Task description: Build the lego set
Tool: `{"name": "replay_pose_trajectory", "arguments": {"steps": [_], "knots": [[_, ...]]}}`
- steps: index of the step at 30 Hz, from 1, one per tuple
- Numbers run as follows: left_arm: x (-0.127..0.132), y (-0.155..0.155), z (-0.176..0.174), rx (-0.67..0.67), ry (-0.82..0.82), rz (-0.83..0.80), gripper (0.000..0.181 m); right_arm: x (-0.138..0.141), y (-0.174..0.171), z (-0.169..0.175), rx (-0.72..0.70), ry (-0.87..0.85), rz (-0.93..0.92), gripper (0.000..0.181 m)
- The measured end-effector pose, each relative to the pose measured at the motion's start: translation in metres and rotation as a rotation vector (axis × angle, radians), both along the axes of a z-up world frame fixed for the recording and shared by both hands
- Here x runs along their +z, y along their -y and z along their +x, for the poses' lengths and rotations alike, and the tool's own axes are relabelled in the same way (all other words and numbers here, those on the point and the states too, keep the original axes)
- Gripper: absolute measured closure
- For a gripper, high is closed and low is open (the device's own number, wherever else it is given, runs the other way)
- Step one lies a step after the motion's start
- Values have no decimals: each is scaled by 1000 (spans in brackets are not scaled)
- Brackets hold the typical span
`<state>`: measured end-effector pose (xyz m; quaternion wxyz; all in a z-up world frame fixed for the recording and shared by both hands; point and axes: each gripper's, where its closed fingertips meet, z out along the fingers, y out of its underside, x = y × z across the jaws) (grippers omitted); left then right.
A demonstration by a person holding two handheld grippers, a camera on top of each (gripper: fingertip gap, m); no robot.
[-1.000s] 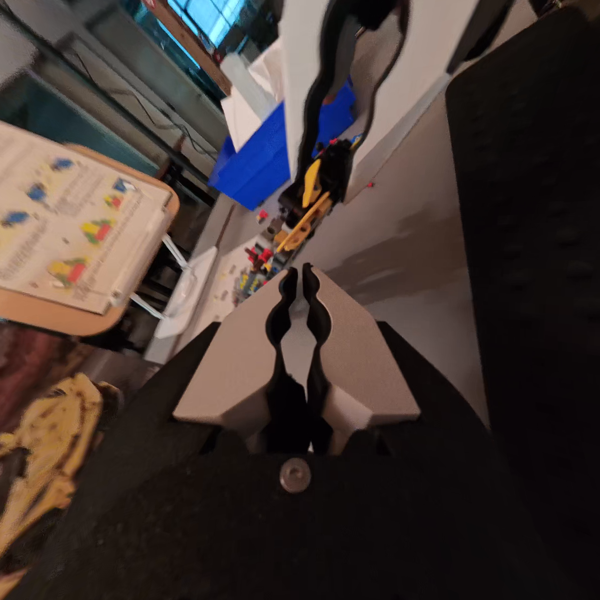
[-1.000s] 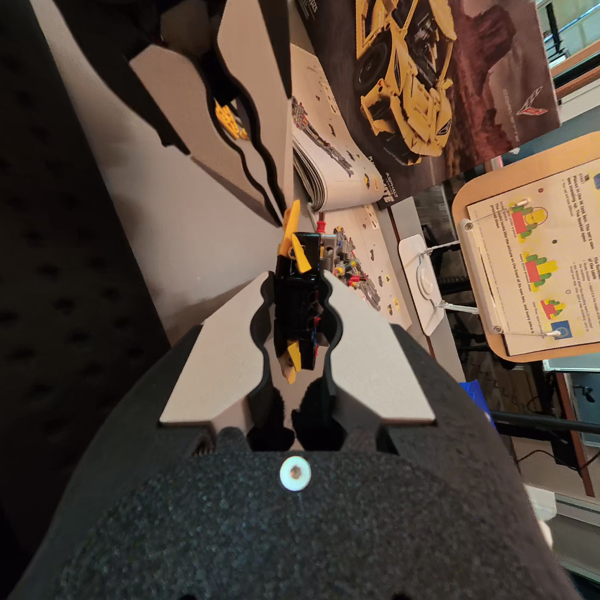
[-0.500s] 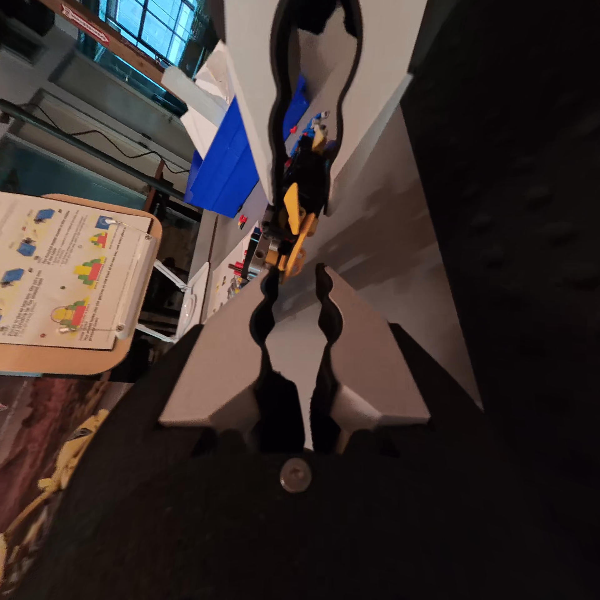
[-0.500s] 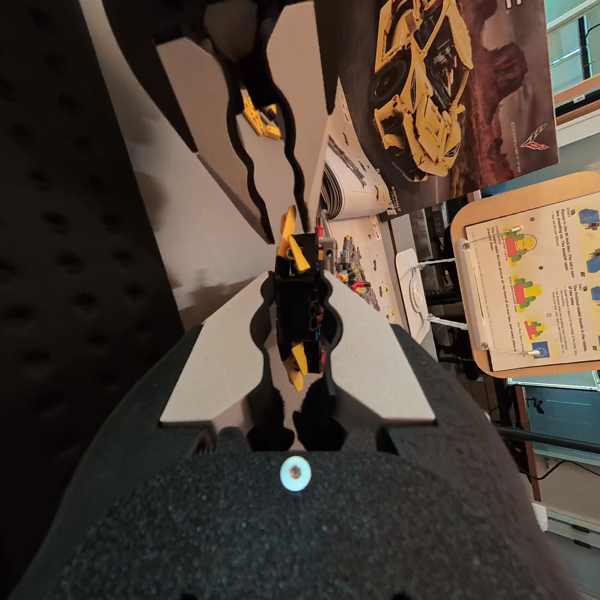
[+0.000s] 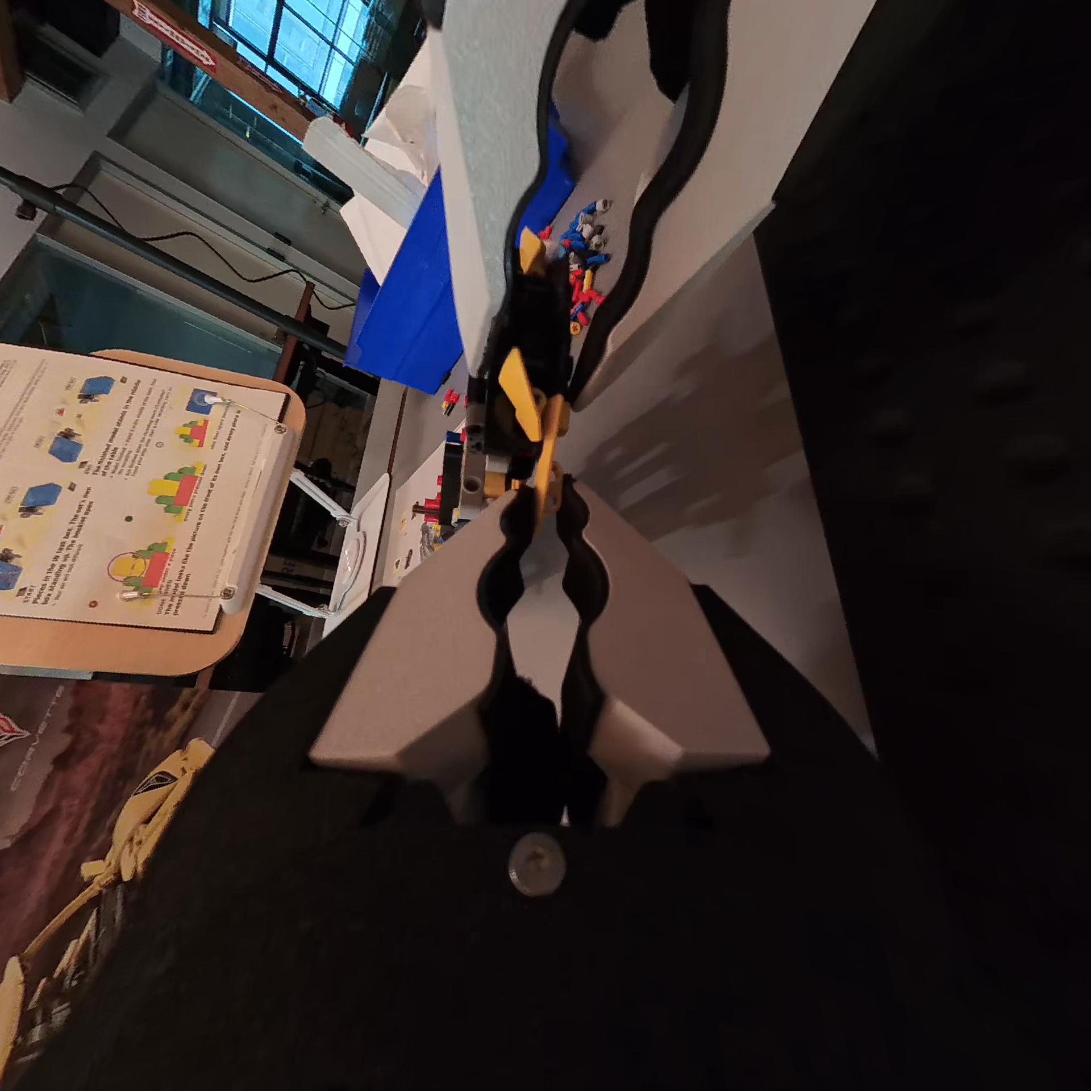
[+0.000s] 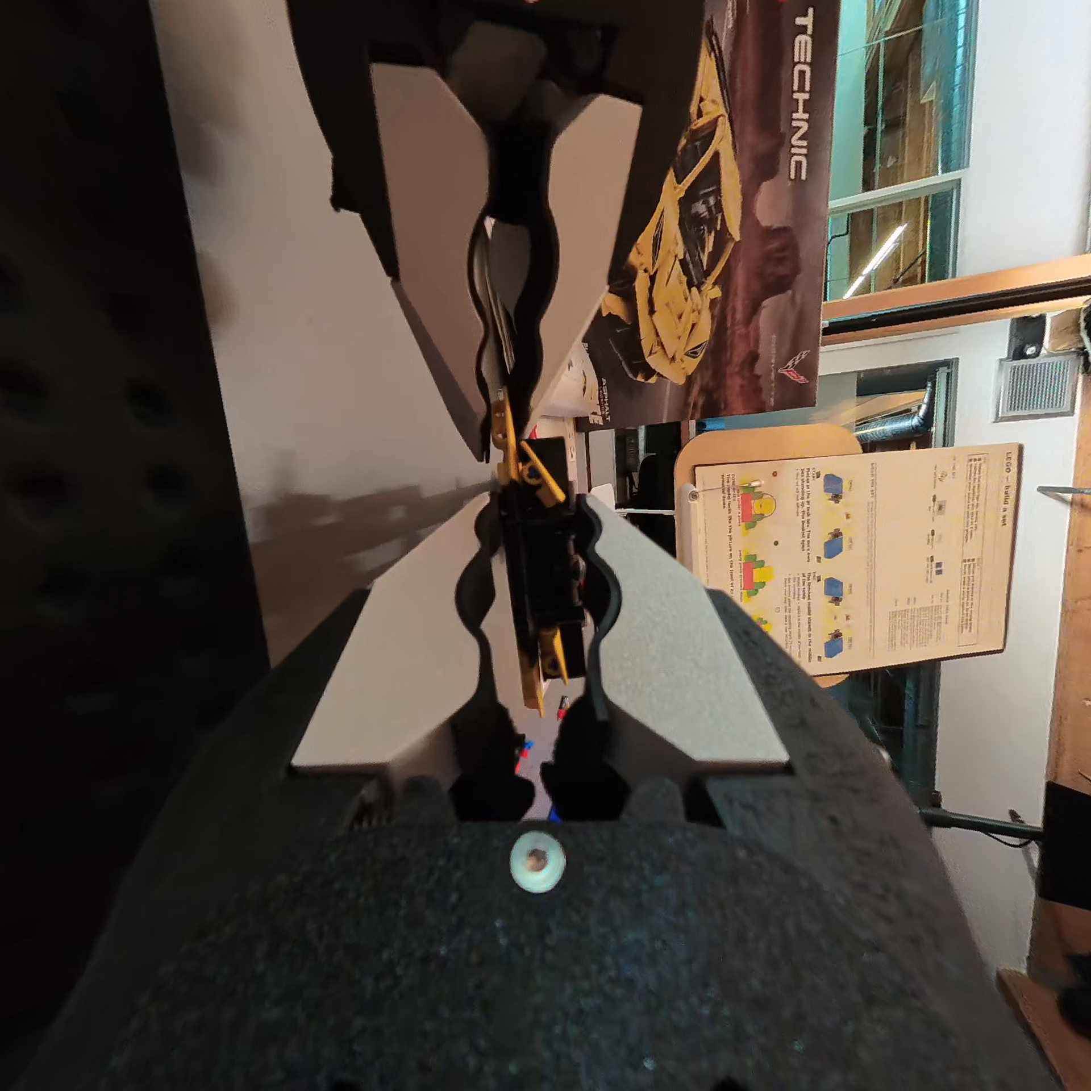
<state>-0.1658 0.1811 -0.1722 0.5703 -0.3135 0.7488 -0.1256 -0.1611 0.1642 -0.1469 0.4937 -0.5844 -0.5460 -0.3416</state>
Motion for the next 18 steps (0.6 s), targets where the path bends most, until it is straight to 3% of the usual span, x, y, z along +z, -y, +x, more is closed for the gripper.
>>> {"name": "replay_pose_trajectory", "arguments": {"steps": [10,18], "knots": [[7,4,2,-12,19,-30,176,11,3,1,18,25,73,157],[8,5,3,-13,21,-21,176,9,5,1,14,-13,13,158]]}}
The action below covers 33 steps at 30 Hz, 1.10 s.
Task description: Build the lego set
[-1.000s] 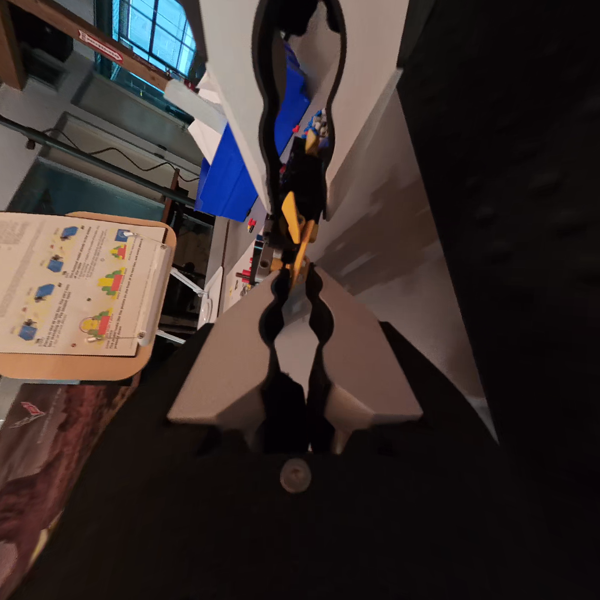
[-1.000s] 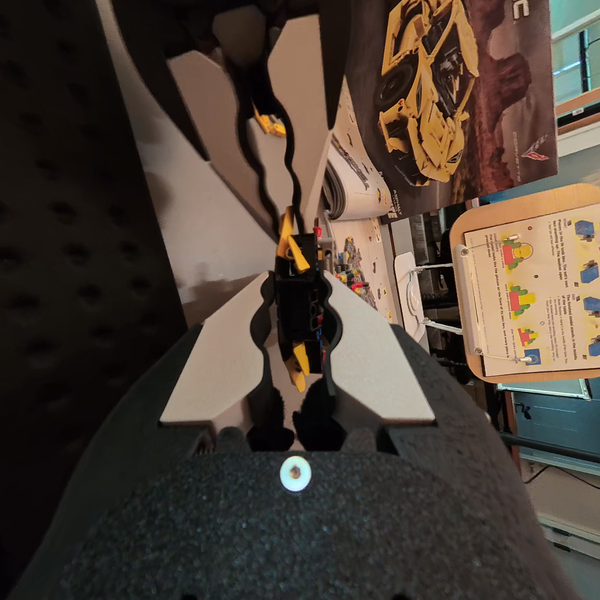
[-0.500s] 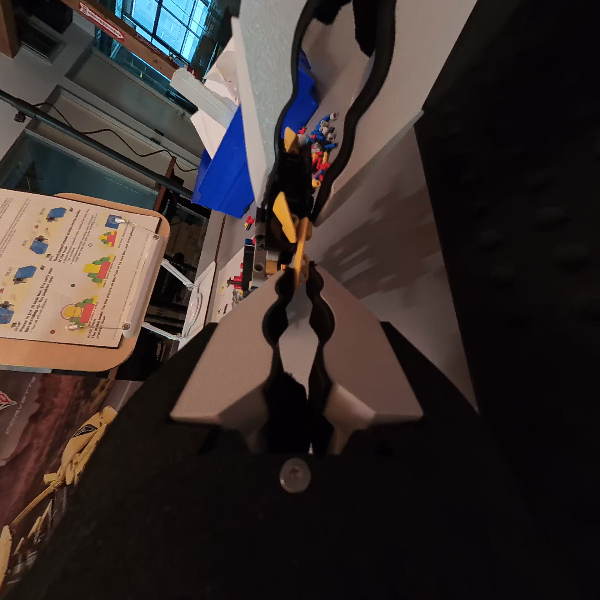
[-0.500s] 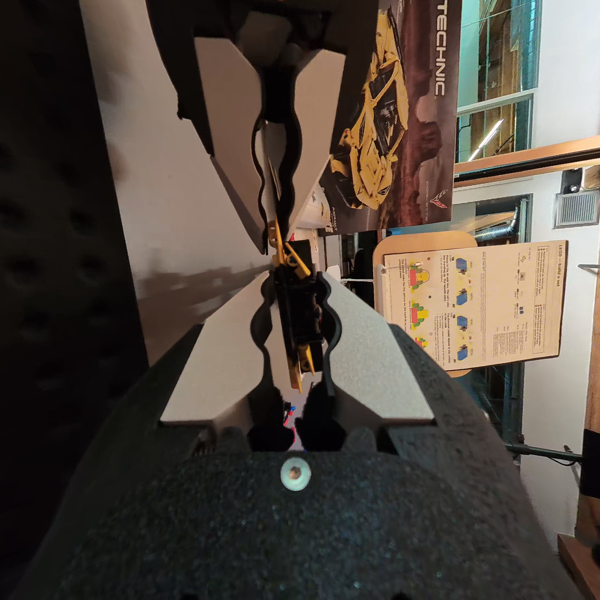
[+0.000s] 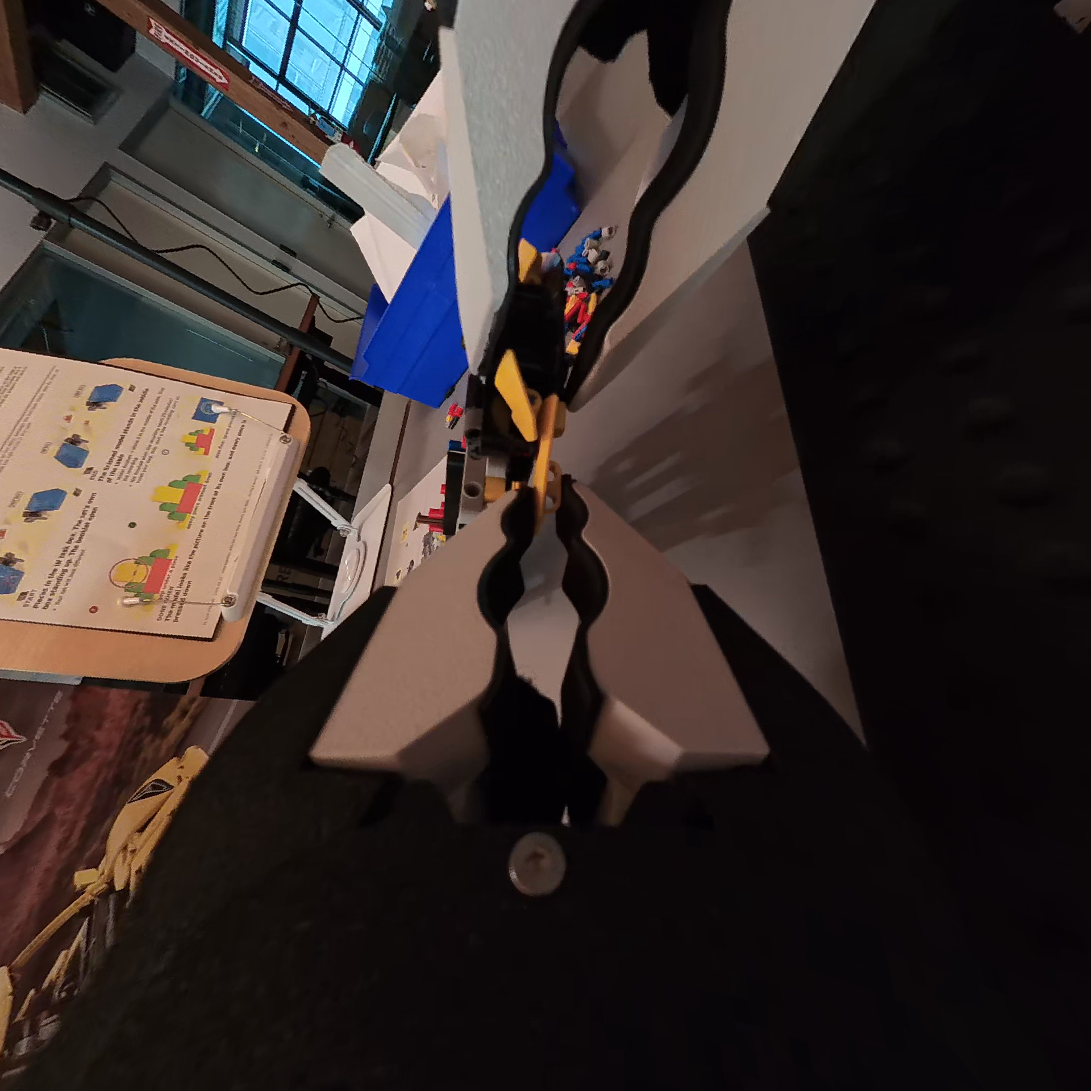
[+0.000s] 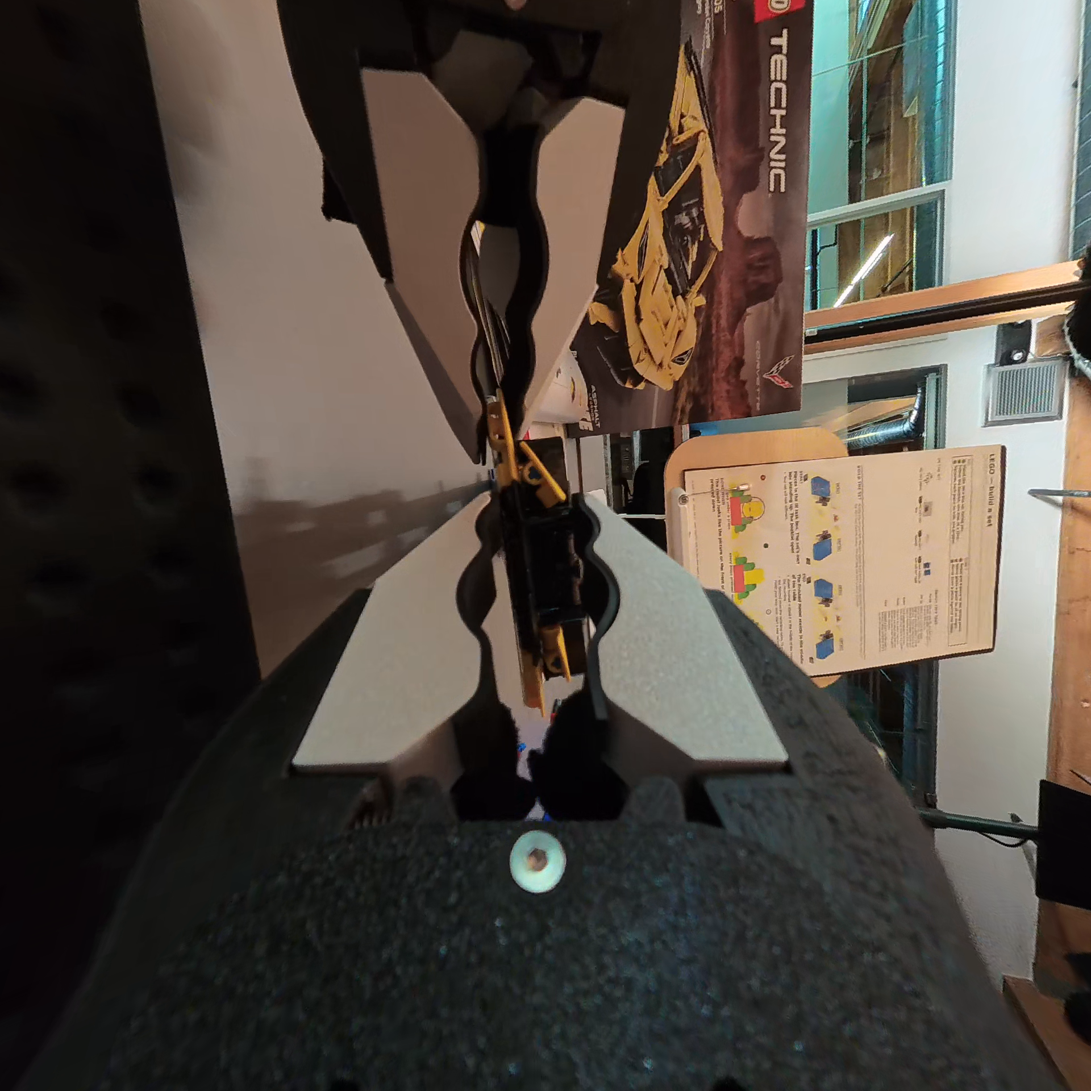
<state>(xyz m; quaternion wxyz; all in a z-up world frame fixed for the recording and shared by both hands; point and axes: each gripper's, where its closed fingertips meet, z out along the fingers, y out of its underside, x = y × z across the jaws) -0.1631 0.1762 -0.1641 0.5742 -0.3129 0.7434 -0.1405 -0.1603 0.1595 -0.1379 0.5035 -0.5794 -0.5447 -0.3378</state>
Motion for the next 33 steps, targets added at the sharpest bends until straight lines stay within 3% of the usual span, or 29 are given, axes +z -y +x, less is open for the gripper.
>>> {"name": "replay_pose_trajectory", "arguments": {"steps": [9,16,21,33], "knots": [[-4,0,1,-2,-11,10,176,-4,1,-1,-3,-3,-5,158],[-12,-4,4,7,-15,21,175,-14,10,-4,-6,-186,-149,154],[-19,-1,5,-9,-25,76,175,-8,21,-9,36,-270,-238,165],[-19,-2,10,9,-27,119,175,-18,5,-2,37,47,-327,173]]}}
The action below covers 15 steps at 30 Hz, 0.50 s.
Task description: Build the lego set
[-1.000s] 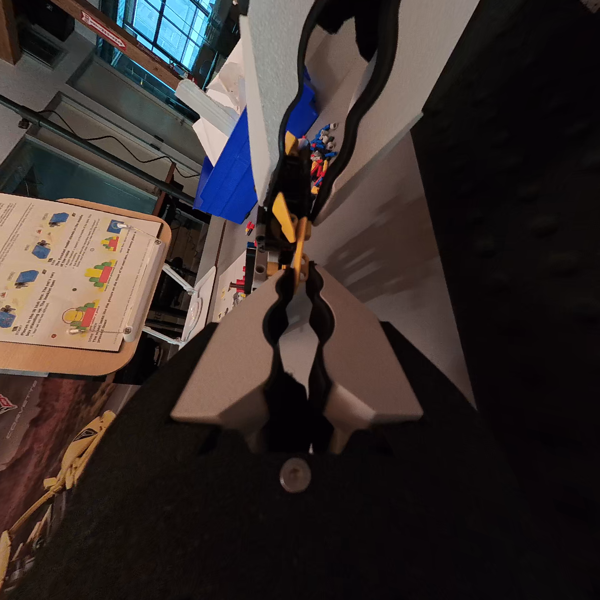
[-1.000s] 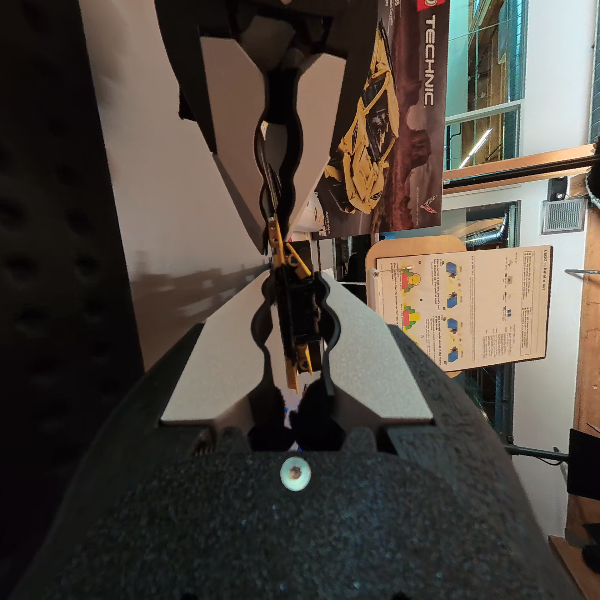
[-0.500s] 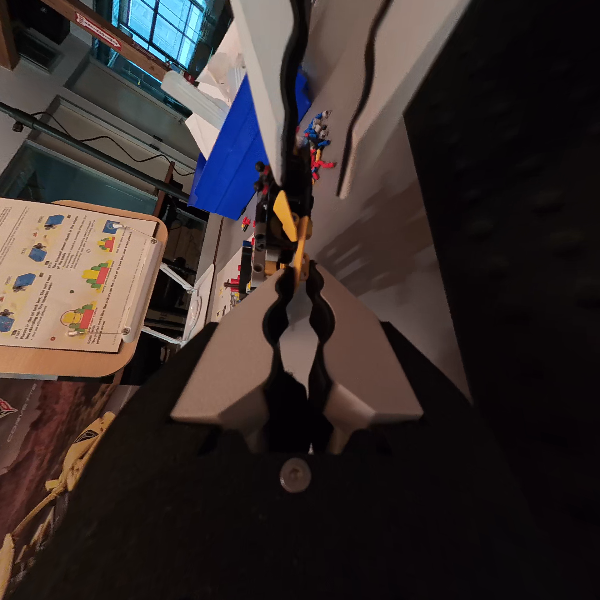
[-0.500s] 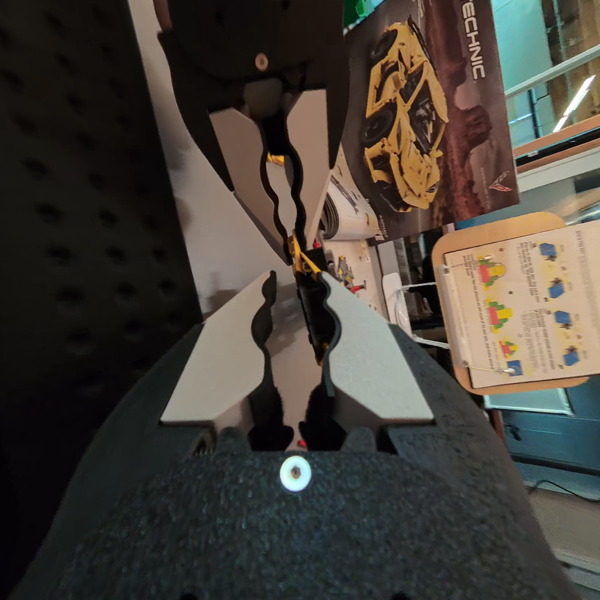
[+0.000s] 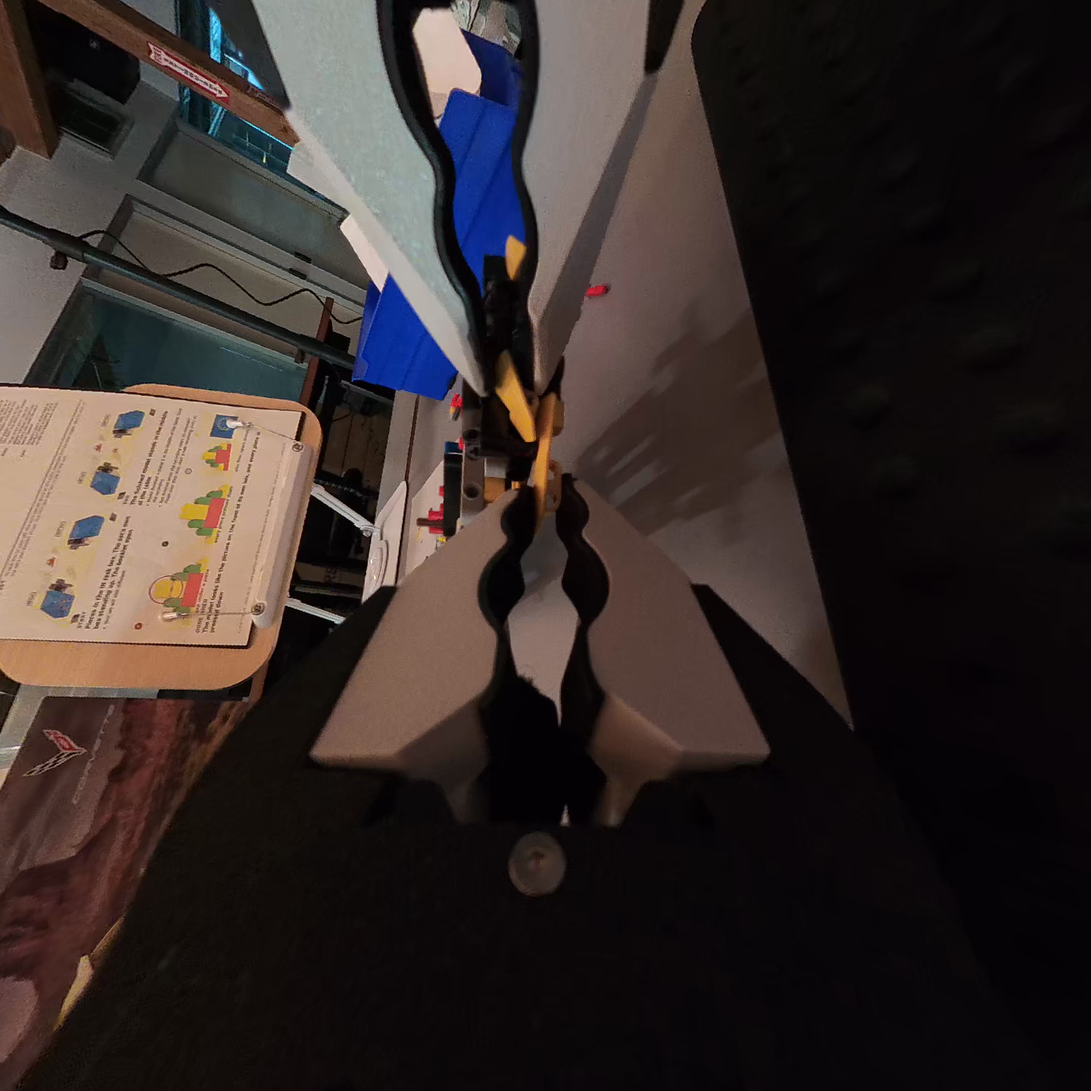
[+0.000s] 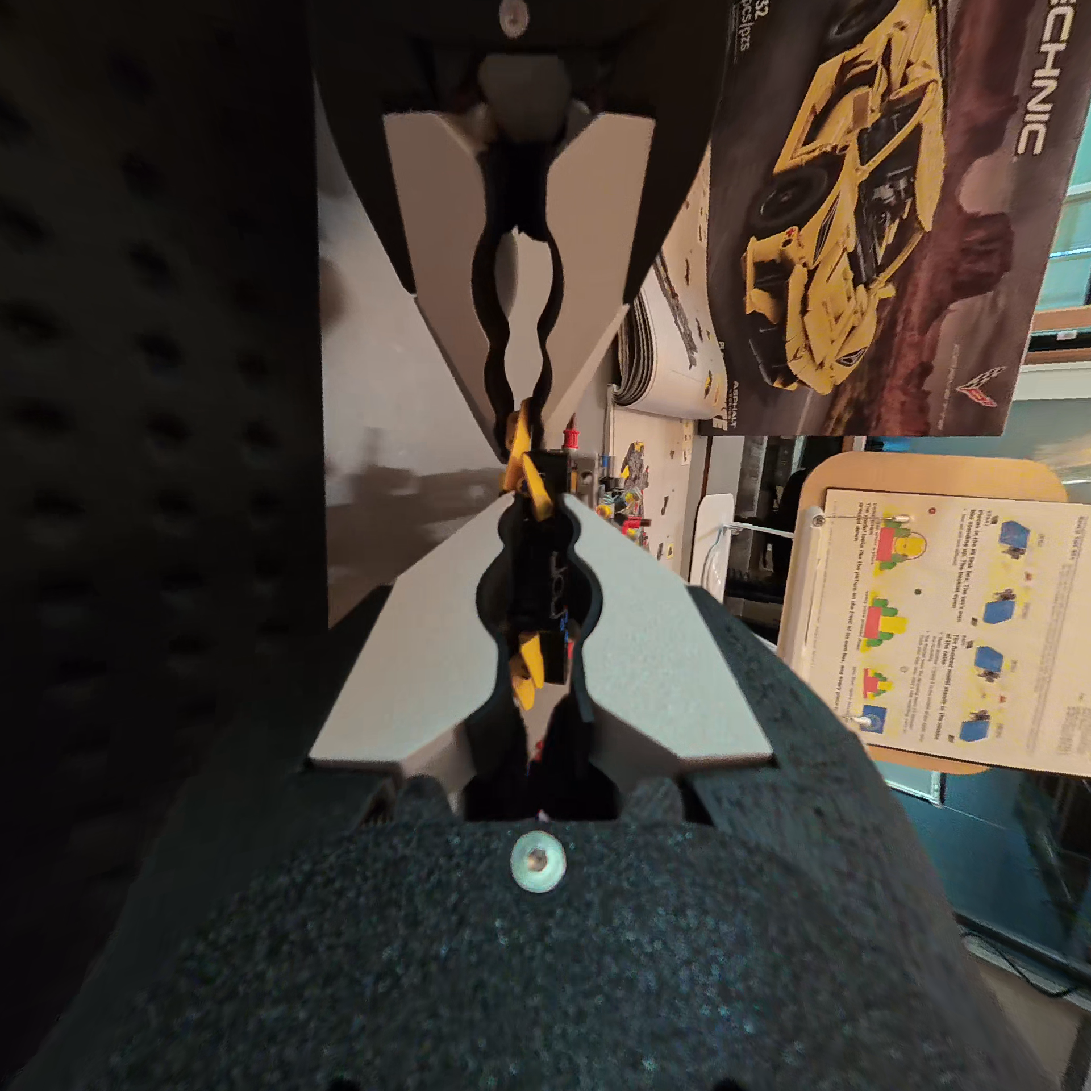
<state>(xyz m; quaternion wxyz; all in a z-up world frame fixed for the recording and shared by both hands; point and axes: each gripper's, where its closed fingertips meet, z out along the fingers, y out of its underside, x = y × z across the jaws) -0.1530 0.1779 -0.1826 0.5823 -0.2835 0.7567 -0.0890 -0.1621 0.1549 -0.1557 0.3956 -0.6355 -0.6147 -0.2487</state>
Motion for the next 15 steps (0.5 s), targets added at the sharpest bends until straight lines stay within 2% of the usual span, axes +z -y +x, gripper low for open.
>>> {"name": "replay_pose_trajectory", "arguments": {"steps": [3,9,12,15], "knots": [[0,0,0,-1,2,-18,176,2,0,-1,-27,-29,5,176],[1,0,2,0,4,-26,176,1,1,2,-175,-230,61,177],[-3,1,2,-8,-8,-17,175,-3,3,2,-196,-247,82,177],[-6,1,1,-11,-18,-17,175,-8,4,2,-239,-321,39,177]]}}
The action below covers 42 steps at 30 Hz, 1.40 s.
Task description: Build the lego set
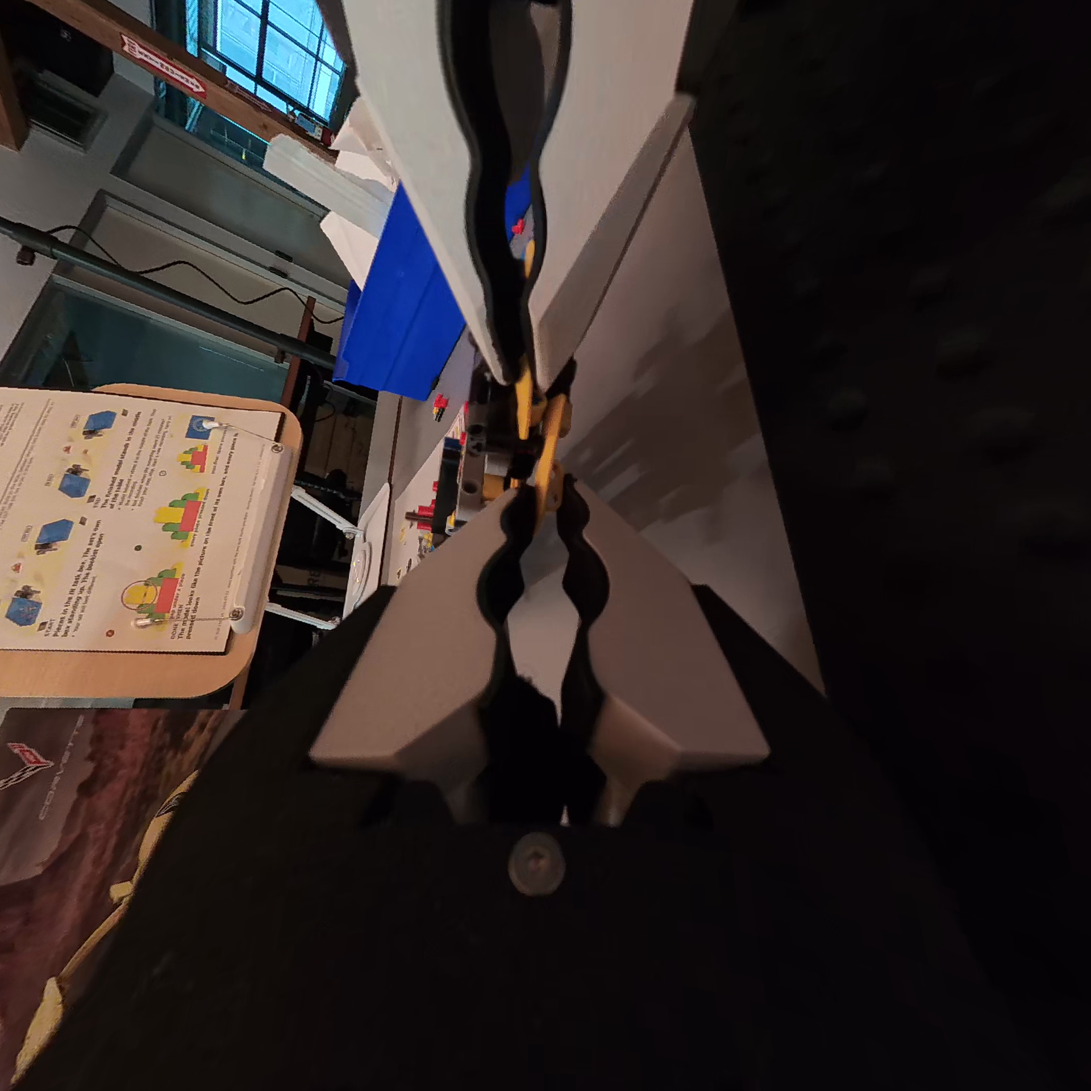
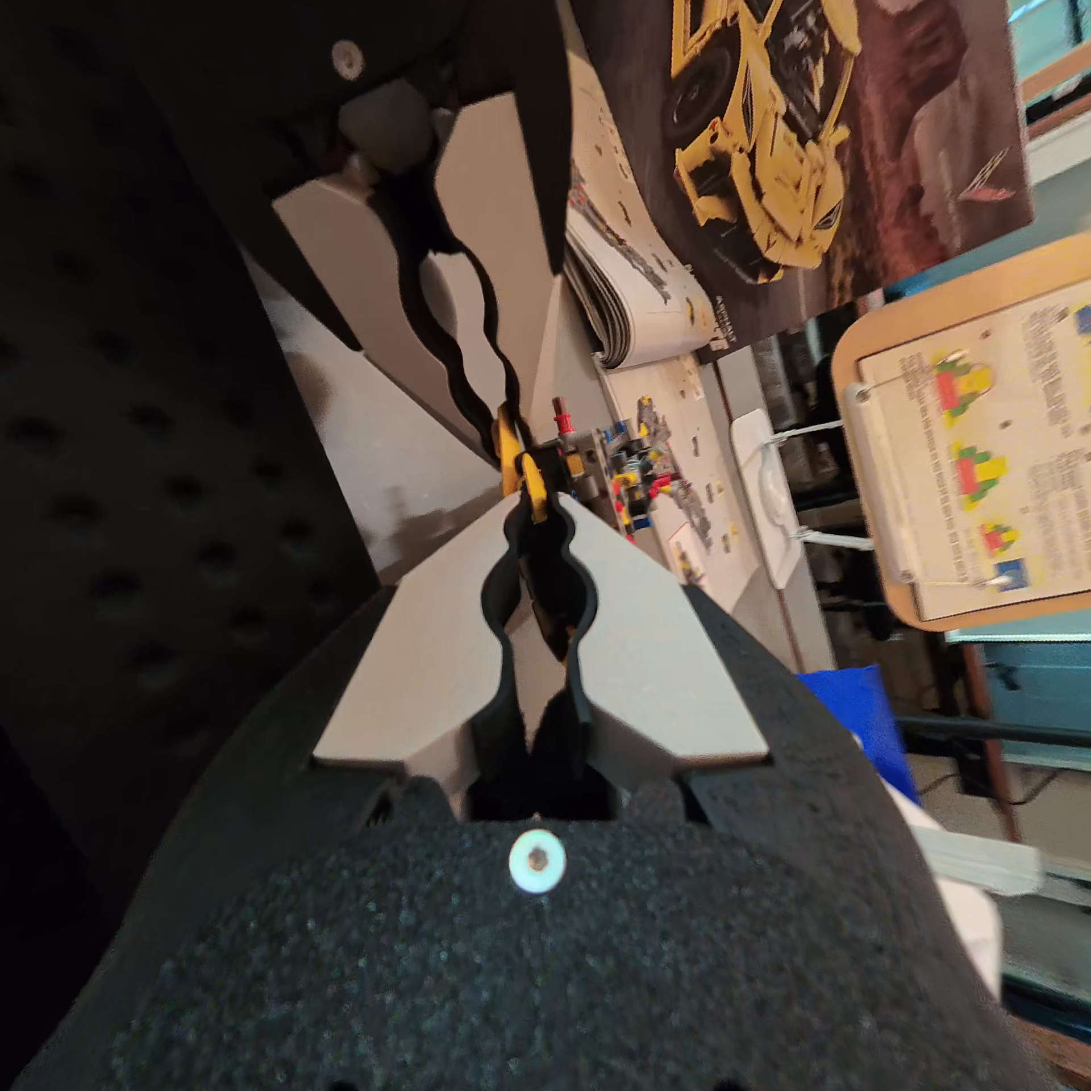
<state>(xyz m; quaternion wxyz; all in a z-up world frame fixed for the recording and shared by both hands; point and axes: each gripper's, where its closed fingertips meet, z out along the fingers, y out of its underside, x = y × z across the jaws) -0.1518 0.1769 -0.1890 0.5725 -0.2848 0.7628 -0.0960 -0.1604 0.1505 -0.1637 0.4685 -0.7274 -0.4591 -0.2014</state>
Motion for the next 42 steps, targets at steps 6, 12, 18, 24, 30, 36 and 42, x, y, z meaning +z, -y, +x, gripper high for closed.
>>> {"name": "replay_pose_trajectory", "arguments": {"steps": [6,12,18,24,30,36,42], "knots": [[0,-2,-1,6,2,-8,175,0,-1,0,-44,-125,-25,175],[-9,-6,-13,6,-16,6,175,21,13,5,5,-360,-84,163],[-23,-15,-33,-5,-51,84,174,-13,9,12,99,-491,-357,139],[-26,-14,-40,6,-55,141,174,-30,-10,-13,215,-391,-381,144],[-32,-17,-44,20,-84,170,173,-46,-9,-16,261,-420,-544,150],[-34,-17,-46,19,-88,156,174,-42,-11,-18,281,-574,-682,150],[-39,-26,-52,56,-102,139,172,-51,-16,-21,248,-561,-694,150]]}}
